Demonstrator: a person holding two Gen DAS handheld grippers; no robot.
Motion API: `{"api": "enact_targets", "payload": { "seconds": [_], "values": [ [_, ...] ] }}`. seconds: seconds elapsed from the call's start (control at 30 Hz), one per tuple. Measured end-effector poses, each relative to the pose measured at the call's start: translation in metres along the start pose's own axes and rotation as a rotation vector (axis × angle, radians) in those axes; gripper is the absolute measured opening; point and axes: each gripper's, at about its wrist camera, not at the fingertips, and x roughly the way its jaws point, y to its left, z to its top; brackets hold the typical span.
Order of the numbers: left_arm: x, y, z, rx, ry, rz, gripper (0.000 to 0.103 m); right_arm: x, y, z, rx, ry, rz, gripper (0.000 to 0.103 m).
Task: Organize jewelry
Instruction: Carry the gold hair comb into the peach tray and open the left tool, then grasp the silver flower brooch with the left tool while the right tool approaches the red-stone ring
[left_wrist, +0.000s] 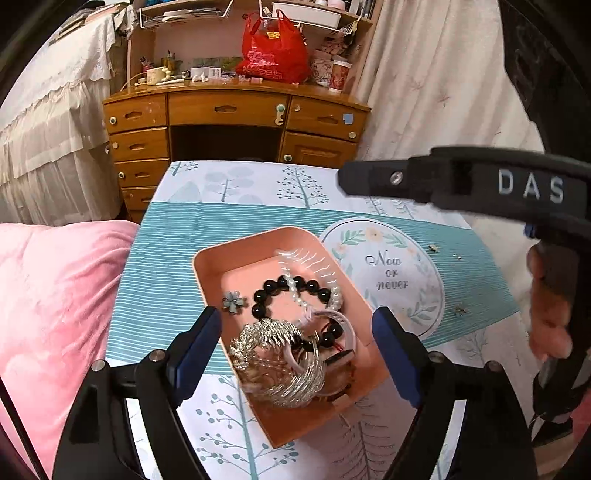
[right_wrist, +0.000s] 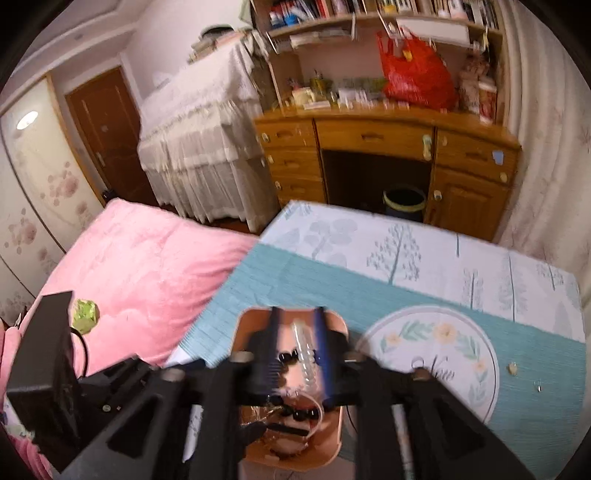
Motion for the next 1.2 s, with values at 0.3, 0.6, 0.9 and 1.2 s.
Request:
{"api": "enact_targets", "payload": {
  "seconds": [0.3, 0.6, 0.9, 1.2],
  "values": [
    [0.003, -0.018, -0.003, 0.007, 0.032, 0.020, 0.084, -0.013, -0.016, -0.010, 0.014, -0.001, -0.015, 0.037],
    [0.006, -0.067, -0.010, 0.046, 0.054, 0.005, 0.085, -0.032, -0.053, -0.043, 0.058, 0.058, -0.050, 0.045],
    [0.023, -0.127, -0.018, 0.102, 0.092, -0.026, 0.085, -0.056, -0.118, -0.095, 0.157, 0.152, -0.112, 0.055],
    [0.056, -0.193, -0.028, 0.183, 0.105, -0.030, 0.085, -0.066, -0.177, -0.129, 0.161, 0.222, -0.216, 0.061]
  ]
}}
